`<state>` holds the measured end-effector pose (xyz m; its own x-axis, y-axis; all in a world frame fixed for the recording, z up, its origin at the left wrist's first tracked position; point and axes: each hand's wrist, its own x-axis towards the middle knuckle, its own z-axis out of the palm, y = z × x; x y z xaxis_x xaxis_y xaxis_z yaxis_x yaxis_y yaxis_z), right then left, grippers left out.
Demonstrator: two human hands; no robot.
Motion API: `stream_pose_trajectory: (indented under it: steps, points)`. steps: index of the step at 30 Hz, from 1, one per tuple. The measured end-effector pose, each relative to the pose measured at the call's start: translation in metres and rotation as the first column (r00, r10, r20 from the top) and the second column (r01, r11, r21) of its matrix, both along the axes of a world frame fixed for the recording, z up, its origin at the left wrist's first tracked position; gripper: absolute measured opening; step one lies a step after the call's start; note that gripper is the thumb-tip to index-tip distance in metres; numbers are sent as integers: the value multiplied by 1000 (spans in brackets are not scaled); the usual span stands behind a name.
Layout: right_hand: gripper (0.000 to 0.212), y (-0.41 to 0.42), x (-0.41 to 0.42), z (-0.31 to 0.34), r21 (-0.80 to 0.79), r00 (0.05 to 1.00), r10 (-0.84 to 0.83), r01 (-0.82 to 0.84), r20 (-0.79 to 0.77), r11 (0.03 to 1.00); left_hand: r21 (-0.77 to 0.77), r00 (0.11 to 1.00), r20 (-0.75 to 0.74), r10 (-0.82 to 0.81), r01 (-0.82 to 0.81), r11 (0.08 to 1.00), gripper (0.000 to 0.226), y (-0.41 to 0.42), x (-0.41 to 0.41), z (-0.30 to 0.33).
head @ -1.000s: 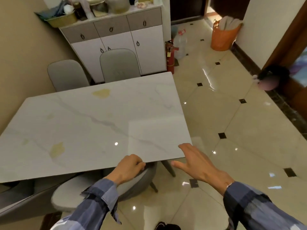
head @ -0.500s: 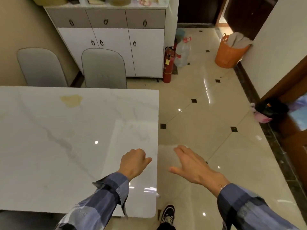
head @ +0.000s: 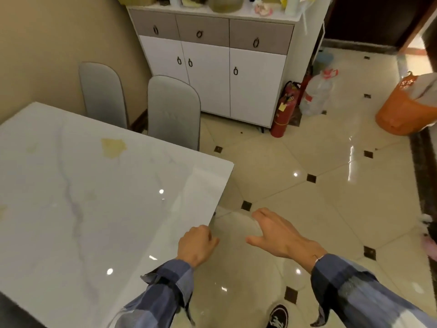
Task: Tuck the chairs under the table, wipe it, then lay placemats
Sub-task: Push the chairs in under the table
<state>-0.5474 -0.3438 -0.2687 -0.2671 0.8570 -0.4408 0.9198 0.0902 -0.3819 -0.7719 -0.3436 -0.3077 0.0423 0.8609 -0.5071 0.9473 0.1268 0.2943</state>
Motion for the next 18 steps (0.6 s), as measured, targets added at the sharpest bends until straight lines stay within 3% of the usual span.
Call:
stream_pose_trajectory:
  steps: [8, 18]
  points:
    - [73, 124, 101, 47, 104, 979, 182, -192, 96, 976, 75, 988, -55, 141, -137, 988, 34, 76, 95, 42]
    - [56, 306, 167, 44, 246, 926, 318, -363, 204, 899, 338, 983, -78, 165, -130, 932, 32, 269, 184, 23]
